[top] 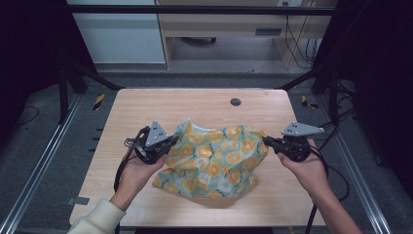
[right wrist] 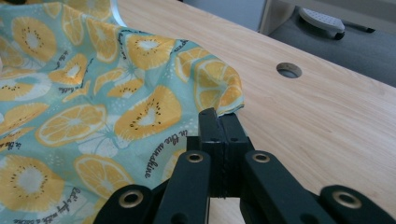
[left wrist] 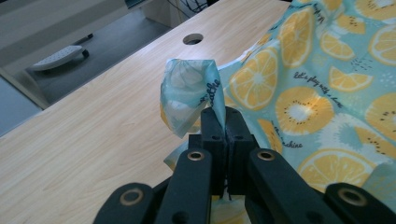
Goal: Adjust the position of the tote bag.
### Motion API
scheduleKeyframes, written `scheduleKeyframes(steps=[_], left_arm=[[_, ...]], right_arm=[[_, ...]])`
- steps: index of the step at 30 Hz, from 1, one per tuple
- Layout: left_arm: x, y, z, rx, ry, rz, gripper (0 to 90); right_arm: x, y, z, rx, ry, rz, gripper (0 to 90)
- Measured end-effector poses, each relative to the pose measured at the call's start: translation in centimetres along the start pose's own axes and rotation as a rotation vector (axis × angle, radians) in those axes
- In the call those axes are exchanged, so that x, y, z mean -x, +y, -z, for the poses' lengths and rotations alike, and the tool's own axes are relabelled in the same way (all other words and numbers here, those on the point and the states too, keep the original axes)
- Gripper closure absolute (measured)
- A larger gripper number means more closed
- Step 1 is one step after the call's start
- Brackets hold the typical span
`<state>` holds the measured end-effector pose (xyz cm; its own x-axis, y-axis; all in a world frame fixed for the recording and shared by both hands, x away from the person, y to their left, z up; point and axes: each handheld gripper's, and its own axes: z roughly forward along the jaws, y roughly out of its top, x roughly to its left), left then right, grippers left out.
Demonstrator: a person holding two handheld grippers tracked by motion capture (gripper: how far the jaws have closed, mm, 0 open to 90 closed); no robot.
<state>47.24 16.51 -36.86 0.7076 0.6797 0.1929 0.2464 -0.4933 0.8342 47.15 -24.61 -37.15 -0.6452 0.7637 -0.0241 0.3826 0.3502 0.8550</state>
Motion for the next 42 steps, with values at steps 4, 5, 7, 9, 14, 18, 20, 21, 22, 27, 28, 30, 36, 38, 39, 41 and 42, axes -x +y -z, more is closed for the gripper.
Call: scheduleKeyframes(steps=[4, 5, 7, 9, 14, 18, 20, 21, 22, 27, 28, 30, 36, 38, 39, 41, 42], left_arm=[[1.1, -0.9, 0.8, -0.025, -0.037, -0.039, 88.8], [1.3, -1.1, 0.9, -0.027, -0.045, -0.040, 88.8], [1.5, -1.3, 0.9, -0.041, -0.055, -0.052, 88.6], [2.1, -2.0, 1.1, -0.050, -0.077, -0.056, 88.6], [2.7, -3.0, 1.2, -0.051, -0.106, -0.046, 88.4], [3.2, -4.1, 0.9, -0.074, -0.130, -0.044, 88.3], [3.5, -4.6, 0.8, -0.089, -0.140, -0.050, 88.1], [3.5, -4.6, 0.8, -0.089, -0.140, -0.050, 88.0], [3.7, -4.8, 0.7, -0.093, -0.146, -0.051, 88.0], [4.6, -5.6, 0.3, -0.106, -0.174, -0.064, 87.7], [4.8, -5.7, 0.3, -0.108, -0.177, -0.065, 87.7], [5.0, -5.8, 0.1, -0.110, -0.184, -0.074, 87.5], [5.5, -6.1, -0.4, -0.120, -0.207, -0.083, 86.8], [5.6, -6.2, -0.5, -0.122, -0.209, -0.080, 86.4], [5.6, -6.2, -0.6, -0.123, -0.212, -0.081, 86.1], [5.7, -6.3, -0.8, -0.130, -0.211, -0.084, 85.7], [5.7, -6.4, -0.9, -0.133, -0.212, -0.083, 85.7]], right_arm=[[-0.9, -0.5, 0.3, -0.028, 0.018, 0.049, 90.0], [-1.1, -0.6, 0.4, -0.039, 0.023, 0.058, 90.0], [-1.5, -0.8, 0.4, -0.064, 0.032, 0.078, 90.0], [-1.9, -1.0, 0.3, -0.087, 0.045, 0.099, 90.0], [-3.1, -1.5, 0.2, -0.140, 0.081, 0.149, 90.0], [-3.8, -2.1, -0.1, -0.163, 0.105, 0.166, 90.0], [-4.0, -2.5, -0.2, -0.177, 0.114, 0.166, 90.0], [-4.0, -2.5, -0.2, -0.177, 0.114, 0.166, 90.0], [-4.1, -2.7, -0.3, -0.178, 0.118, 0.168, 90.0], [-4.4, -3.5, -0.4, -0.200, 0.144, 0.167, 90.0], [-4.5, -3.7, -0.4, -0.201, 0.149, 0.167, 90.0], [-4.6, -3.9, -0.4, -0.208, 0.157, 0.171, 90.0], [-4.9, -4.7, -0.5, -0.229, 0.173, 0.174, 90.0], [-5.0, -4.9, -0.6, -0.235, 0.175, 0.171, 90.0], [-5.0, -5.1, -0.7, -0.242, 0.178, 0.169, 90.0], [-5.1, -5.3, -0.8, -0.248, 0.184, 0.170, 90.0], [-5.1, -5.4, -0.9, -0.250, 0.188, 0.172, 90.0]])
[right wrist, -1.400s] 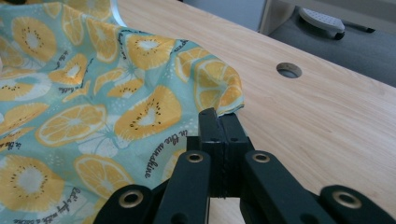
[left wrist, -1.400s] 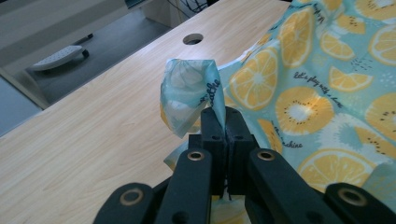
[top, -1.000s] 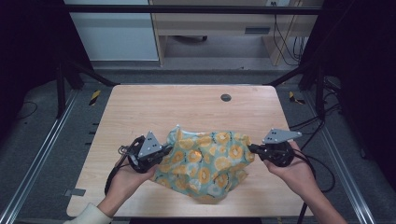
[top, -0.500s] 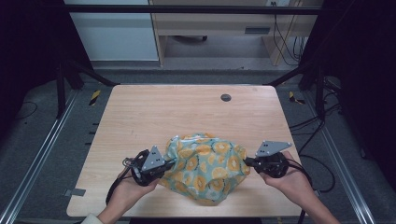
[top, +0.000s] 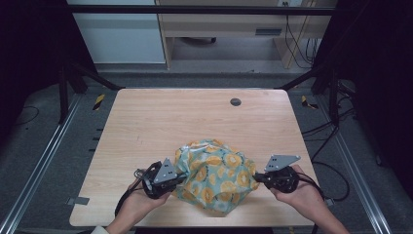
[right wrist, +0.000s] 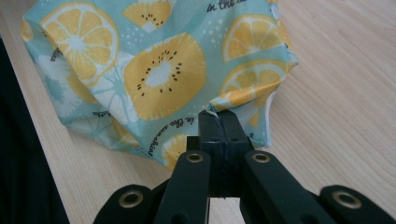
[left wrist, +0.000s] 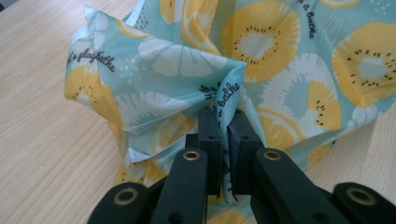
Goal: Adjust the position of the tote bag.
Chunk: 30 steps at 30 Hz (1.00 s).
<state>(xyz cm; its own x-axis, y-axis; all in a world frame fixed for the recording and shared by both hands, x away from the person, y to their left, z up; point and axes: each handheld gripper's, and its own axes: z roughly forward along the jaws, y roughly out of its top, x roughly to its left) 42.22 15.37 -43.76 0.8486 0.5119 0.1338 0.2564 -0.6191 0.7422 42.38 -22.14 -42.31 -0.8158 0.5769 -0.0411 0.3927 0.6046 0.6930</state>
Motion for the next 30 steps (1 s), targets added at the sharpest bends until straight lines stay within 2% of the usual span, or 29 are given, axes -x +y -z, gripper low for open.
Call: scheduleKeyframes(steps=[7, 19, 30], left_arm=[[-0.1, -0.3, -0.6, -0.022, -0.002, -0.001, 86.1], [-0.9, -1.0, -0.7, -0.023, 0.006, 0.034, 83.6], [-0.9, -1.5, -1.4, -0.051, -0.006, 0.027, 83.2]], right_arm=[[-0.2, -0.4, -0.8, -0.021, 0.016, 0.004, 90.0], [-0.2, -0.7, -1.4, -0.037, 0.020, -0.001, 90.0], [-0.1, -1.1, -1.9, -0.049, 0.024, -0.005, 90.0]])
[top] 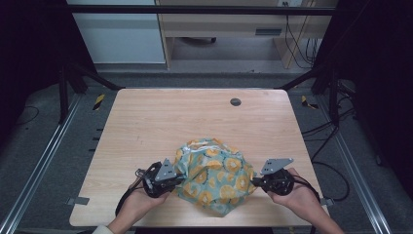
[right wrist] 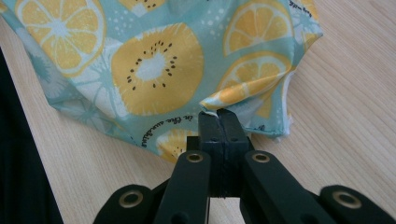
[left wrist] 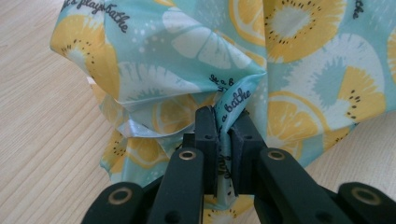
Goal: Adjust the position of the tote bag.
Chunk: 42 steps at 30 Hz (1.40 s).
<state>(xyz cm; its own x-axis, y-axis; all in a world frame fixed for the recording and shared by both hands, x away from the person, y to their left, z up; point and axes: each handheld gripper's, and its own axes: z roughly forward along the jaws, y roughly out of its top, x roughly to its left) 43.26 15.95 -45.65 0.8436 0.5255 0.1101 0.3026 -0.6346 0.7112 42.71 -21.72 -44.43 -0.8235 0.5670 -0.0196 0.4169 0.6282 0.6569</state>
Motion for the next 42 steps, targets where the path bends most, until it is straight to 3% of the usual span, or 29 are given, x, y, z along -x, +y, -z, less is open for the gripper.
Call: scheduleKeyframes(steps=[11, 28, 32, 34, 38, 39, 42], left_arm=[[-0.4, -0.5, -0.1, -0.007, 0.004, 0.029, 84.6], [-0.2, -0.7, 0.0, -0.005, 0.005, 0.032, 86.8], [-0.1, -0.6, 0.3, 0.004, 0.006, 0.025, 87.8], [-0.1, -0.5, 0.5, 0.012, 0.012, 0.023, 88.2], [-0.2, -0.3, 0.8, 0.023, 0.017, 0.019, 88.4], [-0.2, -0.3, 0.9, 0.025, 0.016, 0.020, 88.4], [-0.3, -0.2, 1.0, 0.029, 0.020, 0.019, 88.5]], right_arm=[[0.2, -0.4, -0.2, 0.001, 0.006, -0.014, 90.0], [0.5, -0.5, -0.1, 0.023, -0.003, -0.034, 87.3], [0.8, -0.5, 0.6, 0.049, -0.004, -0.048, 77.5], [1.0, -0.5, 1.2, 0.068, -0.020, -0.068, 64.8], [1.3, -0.5, 1.7, 0.088, -0.030, -0.080, 54.7], [1.4, -0.5, 2.0, 0.093, -0.036, -0.081, 46.4], [1.7, -0.2, 2.3, 0.104, -0.049, -0.085, 38.7]])
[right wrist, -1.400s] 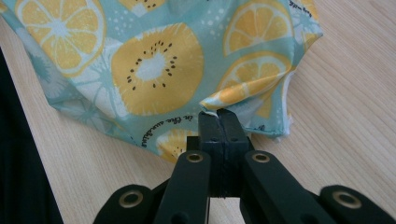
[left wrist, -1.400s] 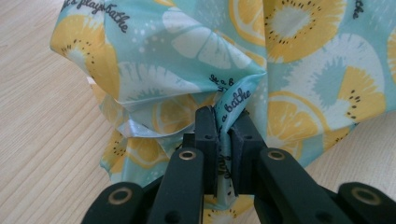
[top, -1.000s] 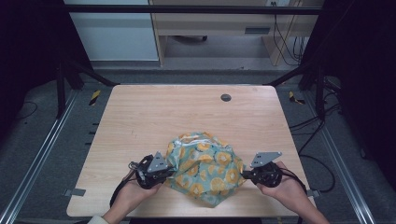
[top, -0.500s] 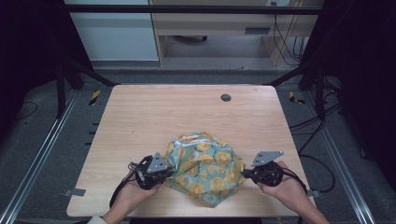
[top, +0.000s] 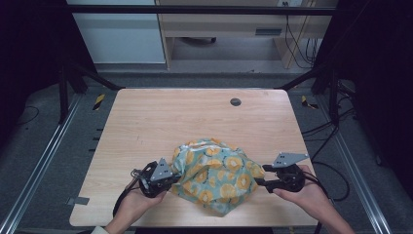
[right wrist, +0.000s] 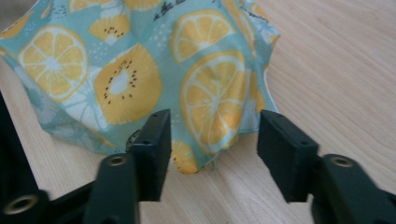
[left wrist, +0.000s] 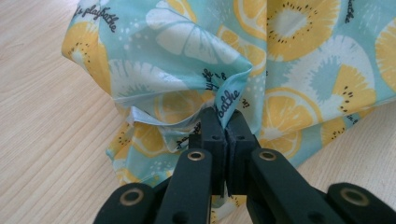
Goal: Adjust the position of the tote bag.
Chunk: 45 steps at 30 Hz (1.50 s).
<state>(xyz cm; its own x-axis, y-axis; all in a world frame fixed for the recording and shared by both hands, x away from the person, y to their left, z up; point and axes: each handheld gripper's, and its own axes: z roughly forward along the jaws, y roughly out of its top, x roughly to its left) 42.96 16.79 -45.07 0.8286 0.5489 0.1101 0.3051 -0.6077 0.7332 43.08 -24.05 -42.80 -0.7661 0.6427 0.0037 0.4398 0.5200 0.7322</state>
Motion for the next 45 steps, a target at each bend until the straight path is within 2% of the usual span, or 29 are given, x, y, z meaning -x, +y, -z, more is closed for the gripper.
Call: scheduleKeyframes(steps=[3, 7, 9, 14, 20, 24, 25, 33, 37, 40, 45], left_arm=[[0.0, 0.1, 0.3, 0.006, -0.001, -0.001, 88.5], [-0.1, 0.4, 0.6, 0.014, 0.006, -0.006, 88.6], [-0.1, 0.5, 0.6, 0.016, 0.007, -0.006, 88.6], [-0.1, 0.6, 0.7, 0.019, 0.002, -0.006, 88.6], [-0.1, 0.7, 0.8, 0.022, 0.005, -0.007, 88.6], [-0.1, 0.7, 0.9, 0.024, 0.003, -0.011, 88.6], [-0.1, 0.7, 1.0, 0.024, 0.001, -0.011, 88.6], [0.0, 0.9, 1.0, 0.032, -0.003, -0.011, 88.6], [0.1, 1.1, 1.1, 0.043, -0.005, -0.009, 88.6], [0.1, 1.3, 1.5, 0.059, -0.005, -0.004, 88.6], [0.0, 1.6, 2.4, 0.091, 0.001, -0.001, 88.6]], right_arm=[[0.1, 0.3, 0.2, 0.010, -0.011, -0.001, 32.8], [0.0, 1.9, 0.4, 0.044, -0.021, 0.019, 27.8], [-0.2, 2.8, 0.3, 0.052, -0.011, 0.025, 26.3], [-0.9, 4.6, -1.0, 0.059, 0.011, 0.043, 24.4], [-1.6, 5.8, -2.6, 0.045, 0.043, 0.064, 24.5], [-2.1, 6.4, -3.7, 0.024, 0.061, 0.079, 32.2], [-2.2, 6.5, -4.0, 0.021, 0.066, 0.086, 39.1], [-2.1, 6.8, -4.3, 0.023, 0.100, 0.103, 71.3], [-1.9, 6.9, -4.1, 0.034, 0.116, 0.102, 84.4], [-1.7, 7.1, -3.8, 0.055, 0.123, 0.097, 89.0], [-1.9, 7.5, -2.8, 0.104, 0.120, 0.100, 89.7]])
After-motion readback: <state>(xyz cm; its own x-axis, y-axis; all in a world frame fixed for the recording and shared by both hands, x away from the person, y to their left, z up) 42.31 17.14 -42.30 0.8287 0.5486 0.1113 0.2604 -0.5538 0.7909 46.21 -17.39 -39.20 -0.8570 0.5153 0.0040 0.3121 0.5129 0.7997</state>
